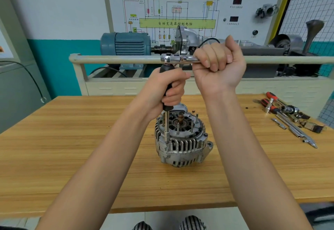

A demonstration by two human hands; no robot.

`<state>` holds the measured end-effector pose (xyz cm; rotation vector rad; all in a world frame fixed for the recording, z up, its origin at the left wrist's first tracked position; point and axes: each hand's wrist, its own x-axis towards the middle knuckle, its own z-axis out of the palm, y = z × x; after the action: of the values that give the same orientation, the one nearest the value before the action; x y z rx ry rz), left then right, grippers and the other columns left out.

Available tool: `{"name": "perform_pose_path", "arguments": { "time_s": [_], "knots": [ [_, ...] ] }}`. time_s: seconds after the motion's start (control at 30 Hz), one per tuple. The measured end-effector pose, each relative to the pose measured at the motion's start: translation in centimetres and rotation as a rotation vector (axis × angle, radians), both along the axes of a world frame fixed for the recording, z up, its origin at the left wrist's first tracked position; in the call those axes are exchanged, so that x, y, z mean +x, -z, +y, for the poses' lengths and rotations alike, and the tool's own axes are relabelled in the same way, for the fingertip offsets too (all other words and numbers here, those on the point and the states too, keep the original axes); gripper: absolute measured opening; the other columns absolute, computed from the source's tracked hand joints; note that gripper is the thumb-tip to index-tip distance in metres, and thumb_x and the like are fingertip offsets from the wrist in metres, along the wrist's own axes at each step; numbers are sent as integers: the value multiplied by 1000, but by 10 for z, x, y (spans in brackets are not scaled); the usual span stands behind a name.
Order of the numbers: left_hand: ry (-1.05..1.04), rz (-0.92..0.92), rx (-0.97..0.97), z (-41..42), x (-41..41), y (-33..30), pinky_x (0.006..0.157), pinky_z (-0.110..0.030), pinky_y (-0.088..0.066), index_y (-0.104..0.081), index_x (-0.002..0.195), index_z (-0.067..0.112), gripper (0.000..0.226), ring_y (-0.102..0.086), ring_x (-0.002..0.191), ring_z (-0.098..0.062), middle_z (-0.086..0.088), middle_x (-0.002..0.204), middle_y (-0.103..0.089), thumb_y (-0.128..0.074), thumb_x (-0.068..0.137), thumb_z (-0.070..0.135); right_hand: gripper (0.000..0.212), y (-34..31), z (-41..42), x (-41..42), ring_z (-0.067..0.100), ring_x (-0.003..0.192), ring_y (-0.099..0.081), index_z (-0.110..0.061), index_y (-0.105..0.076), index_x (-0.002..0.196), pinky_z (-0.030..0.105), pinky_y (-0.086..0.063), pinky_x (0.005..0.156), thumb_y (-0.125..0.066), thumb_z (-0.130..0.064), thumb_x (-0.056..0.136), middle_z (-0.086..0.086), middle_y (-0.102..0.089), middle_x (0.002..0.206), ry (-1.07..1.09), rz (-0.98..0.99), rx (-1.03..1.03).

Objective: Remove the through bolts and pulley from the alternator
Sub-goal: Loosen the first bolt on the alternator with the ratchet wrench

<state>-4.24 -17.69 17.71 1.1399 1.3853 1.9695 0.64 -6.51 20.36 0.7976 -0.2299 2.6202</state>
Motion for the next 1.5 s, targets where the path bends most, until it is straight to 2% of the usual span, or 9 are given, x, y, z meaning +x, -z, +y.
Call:
{"name": "perform_pose_path", "arguments": {
  "time_s": [0.23, 0.37, 0.57, 0.73, 0.87, 1.07, 1.17, 1.37, 1.5],
  "knots": [
    [-560, -10, 37, 17, 12, 1, 38, -14, -17, -30, 50, 19, 46, -17, 32, -10, 7, 37, -26, -53, 85, -2, 38, 9, -38, 20, 10, 34, -20, -22, -41, 54, 26, -20, 45, -39, -3, 87, -5, -27, 35, 649, 206, 281],
    [-680, 37, 77, 22, 15, 3, 39, -18, -19, -30, 53, 19, 46, -21, 39, -10, 6, 42, -26, -57, 85, -1, 39, 16, -57, 22, 8, 37, -29, -21, -41, 50, 24, -22, 47, -49, 1, 81, -1, -27, 39, 935, 286, 343],
    [-379, 76, 6, 4, 7, 1, 39, -19, -23, -40, 53, 15, 40, -25, 35, -13, 2, 41, -34, -59, 83, -4, 52, 4, -19, 17, 11, 32, -20, -17, -35, 37, 23, -22, 42, -41, -7, 87, -5, -26, 33, 445, 149, 266],
    [-82, 102, -76, -4, 0, -5, 37, -17, -25, -43, 47, 17, 40, -27, 31, -12, 1, 39, -37, -58, 82, 8, 48, 0, 2, 1, 10, 31, -15, -14, -33, 36, 19, -20, 39, -42, -14, 83, -3, -24, 31, 7, 0, 6],
    [-88, 18, -77, -1, 0, -3, 33, -12, -16, -31, 45, 18, 51, -16, 27, -6, 6, 34, -25, -48, 91, 4, 47, 2, -5, 8, 10, 29, -23, -16, -34, 36, 20, -22, 39, -44, -14, 81, -4, -24, 32, 153, 30, 75],
    [-526, -13, 11, 10, 15, -2, 36, -14, -16, -33, 50, 19, 45, -18, 31, -9, 7, 36, -26, -51, 85, -2, 41, 13, -50, 19, 8, 35, -25, -20, -37, 51, 26, -20, 45, -41, 3, 84, -3, -27, 37, 793, 248, 340],
    [-637, 0, 13, 12, 18, 0, 37, -16, -21, -40, 40, 22, 52, -25, 36, -9, 9, 35, -32, -54, 85, 1, 42, 18, -62, 21, 8, 37, -29, -18, -34, 47, 25, -23, 46, -49, 1, 81, 1, -27, 39, 922, 284, 360],
    [-386, 113, -45, -2, 8, 0, 39, -19, -23, -39, 52, 15, 41, -24, 34, -14, 0, 41, -34, -59, 83, -3, 51, 5, -25, 19, 12, 35, -16, -17, -32, 36, 23, -21, 42, -42, -7, 85, -5, -26, 33, 461, 160, 281],
    [-106, 114, -41, -7, 0, -2, 38, -18, -27, -43, 50, 14, 36, -28, 32, -13, 0, 40, -37, -60, 80, 5, 47, 0, -6, 8, 11, 29, -23, -15, -33, 36, 20, -22, 38, -43, -14, 82, -4, -23, 32, 97, 13, 72]
  ]
}}
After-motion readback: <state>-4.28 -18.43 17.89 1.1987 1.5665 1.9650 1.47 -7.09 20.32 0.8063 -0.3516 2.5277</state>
